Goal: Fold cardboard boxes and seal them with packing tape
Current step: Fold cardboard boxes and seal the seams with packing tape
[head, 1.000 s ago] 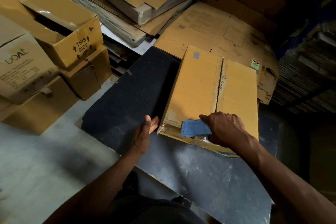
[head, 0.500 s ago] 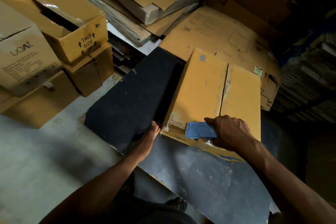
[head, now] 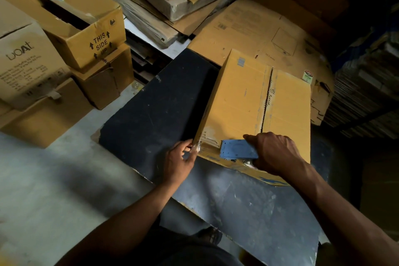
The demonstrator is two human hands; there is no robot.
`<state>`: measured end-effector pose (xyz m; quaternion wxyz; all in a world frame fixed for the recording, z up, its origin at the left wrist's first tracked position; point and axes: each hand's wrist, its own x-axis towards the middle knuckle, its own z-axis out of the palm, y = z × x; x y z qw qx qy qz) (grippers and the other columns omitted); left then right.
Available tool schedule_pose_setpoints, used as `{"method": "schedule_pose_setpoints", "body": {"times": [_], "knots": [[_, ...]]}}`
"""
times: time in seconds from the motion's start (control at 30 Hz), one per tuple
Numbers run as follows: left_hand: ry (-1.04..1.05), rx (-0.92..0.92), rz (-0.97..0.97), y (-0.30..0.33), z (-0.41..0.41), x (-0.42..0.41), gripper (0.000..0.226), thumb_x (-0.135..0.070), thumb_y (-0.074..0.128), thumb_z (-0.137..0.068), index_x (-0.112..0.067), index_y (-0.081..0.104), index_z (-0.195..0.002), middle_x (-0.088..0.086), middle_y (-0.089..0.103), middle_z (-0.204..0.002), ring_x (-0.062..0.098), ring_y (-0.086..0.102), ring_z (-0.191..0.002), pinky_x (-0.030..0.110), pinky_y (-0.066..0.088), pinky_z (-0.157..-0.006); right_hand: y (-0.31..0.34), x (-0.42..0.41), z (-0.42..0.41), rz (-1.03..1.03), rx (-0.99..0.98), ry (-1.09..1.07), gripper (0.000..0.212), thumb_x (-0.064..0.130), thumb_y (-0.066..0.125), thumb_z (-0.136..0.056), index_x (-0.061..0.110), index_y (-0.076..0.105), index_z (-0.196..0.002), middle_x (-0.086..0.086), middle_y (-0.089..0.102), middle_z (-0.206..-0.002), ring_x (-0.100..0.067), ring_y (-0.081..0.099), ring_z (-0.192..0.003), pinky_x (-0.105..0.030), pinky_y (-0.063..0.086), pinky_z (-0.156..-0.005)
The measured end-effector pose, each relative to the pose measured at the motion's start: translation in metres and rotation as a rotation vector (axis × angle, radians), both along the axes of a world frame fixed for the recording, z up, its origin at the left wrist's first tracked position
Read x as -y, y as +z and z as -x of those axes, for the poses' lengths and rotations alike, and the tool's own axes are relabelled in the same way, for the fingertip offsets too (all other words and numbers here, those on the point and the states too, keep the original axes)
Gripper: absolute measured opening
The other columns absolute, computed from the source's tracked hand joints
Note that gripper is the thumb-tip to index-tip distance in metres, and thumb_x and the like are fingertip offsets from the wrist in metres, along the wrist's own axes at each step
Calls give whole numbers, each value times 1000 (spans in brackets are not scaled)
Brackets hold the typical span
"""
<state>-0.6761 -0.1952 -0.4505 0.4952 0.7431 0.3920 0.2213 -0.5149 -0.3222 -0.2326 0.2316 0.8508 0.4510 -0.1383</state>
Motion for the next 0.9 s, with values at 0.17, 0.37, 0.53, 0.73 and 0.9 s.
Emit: {"method": "schedule_pose_setpoints", "body": {"times": [0.17,0.37,0.53,0.73,0.9], "knots": [[79,123,-241,-18,-2,-4,13,-6,74,-92,-14,82,-98,-2,76,-95,9,68,-82,7,49,-74,0,-1,0,-4,-8,-9,59,43,72,-88,32,49,-142,1,69,-112,-24,69,-99,-41,59,-84],[85,117,-493,-44,-2,-22,19,-8,69,-93,-21,81,-101,-3,72,-92,23,68,-79,38,53,-71,-5,-1,1,-11,9,-7,60,51,71,-88,35,49,-142,2,69,-111,-24,70,-98,-40,59,-82],[7,157,-462,-50,-8,-8,31,-3,68,-85,-28,76,-103,-1,71,-96,28,68,-80,40,51,-72,-6,-2,2,-4,14,-14,61,53,72,-87,36,49,-141,4,69,-110,-22,69,-97,-39,60,-79],[-221,25,-430,-56,13,-20,39,-9,63,-87,-22,76,-122,-2,69,-96,22,64,-79,37,54,-68,-5,-5,2,14,19,-4,60,57,73,-85,39,52,-138,5,69,-108,-21,69,-94,-36,59,-73],[-161,-13,-69,-34,22,-13,70,-24,51,-80,-32,55,-149,-7,64,-141,12,67,-116,37,56,-96,-1,-6,3,31,23,-13,66,57,70,-87,43,46,-146,4,68,-117,-23,69,-101,-35,54,-74]]}}
